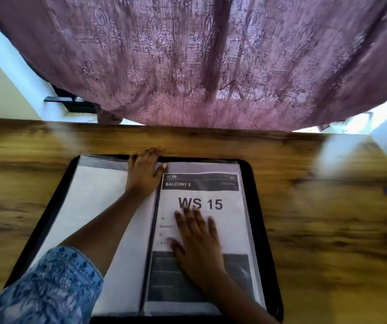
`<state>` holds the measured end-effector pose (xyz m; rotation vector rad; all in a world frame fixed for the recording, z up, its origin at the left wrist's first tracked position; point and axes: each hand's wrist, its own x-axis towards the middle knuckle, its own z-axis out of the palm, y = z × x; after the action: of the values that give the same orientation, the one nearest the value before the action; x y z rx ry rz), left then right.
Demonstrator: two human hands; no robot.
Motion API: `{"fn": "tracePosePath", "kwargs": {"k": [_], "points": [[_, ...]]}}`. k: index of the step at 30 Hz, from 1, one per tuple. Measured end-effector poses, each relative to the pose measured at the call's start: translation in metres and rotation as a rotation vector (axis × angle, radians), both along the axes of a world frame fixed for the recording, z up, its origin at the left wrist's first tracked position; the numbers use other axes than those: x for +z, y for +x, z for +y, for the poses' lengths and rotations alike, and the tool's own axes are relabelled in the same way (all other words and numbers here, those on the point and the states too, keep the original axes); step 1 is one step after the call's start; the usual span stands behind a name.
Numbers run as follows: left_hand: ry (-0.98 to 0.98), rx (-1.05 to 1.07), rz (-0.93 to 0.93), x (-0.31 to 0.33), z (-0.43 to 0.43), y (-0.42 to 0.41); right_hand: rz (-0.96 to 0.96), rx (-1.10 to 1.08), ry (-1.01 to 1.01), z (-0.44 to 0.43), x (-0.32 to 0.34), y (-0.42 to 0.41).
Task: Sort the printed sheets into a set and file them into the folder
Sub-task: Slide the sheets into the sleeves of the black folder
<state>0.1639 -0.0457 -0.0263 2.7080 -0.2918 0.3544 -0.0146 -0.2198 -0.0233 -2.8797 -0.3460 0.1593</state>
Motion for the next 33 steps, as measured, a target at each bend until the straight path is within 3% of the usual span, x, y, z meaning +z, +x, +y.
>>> {"fn": "tracePosePath", "kwargs": {"k": [3, 5, 10, 16, 19, 26, 33], "points": [[0.115, -0.023, -0.121, 0.008, 0.002, -0.011, 0.023, -0.21, -0.035, -0.053, -0.003, -0.014], [0.066, -0.001, -0.155, 0.016, 0.006, -0.027, -0.021, -0.331, -0.056, -0.09, -0.005, -0.016], [-0.059, 0.294, 0.099, 0.014, 0.057, -0.085, -0.111, -0.475, -0.127, -0.081, 0.016, -0.018], [-0.087, 0.57, 0.215, 0.007, 0.139, -0.152, -0.073, -0.132, -0.01, 0.024, 0.032, -0.007], [-0.126, 0.654, 0.313, 0.01, 0.174, -0.164, -0.032, -0.07, 0.008, 0.049, 0.022, 0.003], [-0.189, 0.635, 0.337, 0.028, 0.186, -0.164, -0.066, -0.33, -0.054, -0.008, 0.007, 0.017], [-0.486, 0.526, 0.676, 0.044, 0.213, -0.134, -0.043, -0.433, -0.109, -0.014, 0.005, 0.021]]}}
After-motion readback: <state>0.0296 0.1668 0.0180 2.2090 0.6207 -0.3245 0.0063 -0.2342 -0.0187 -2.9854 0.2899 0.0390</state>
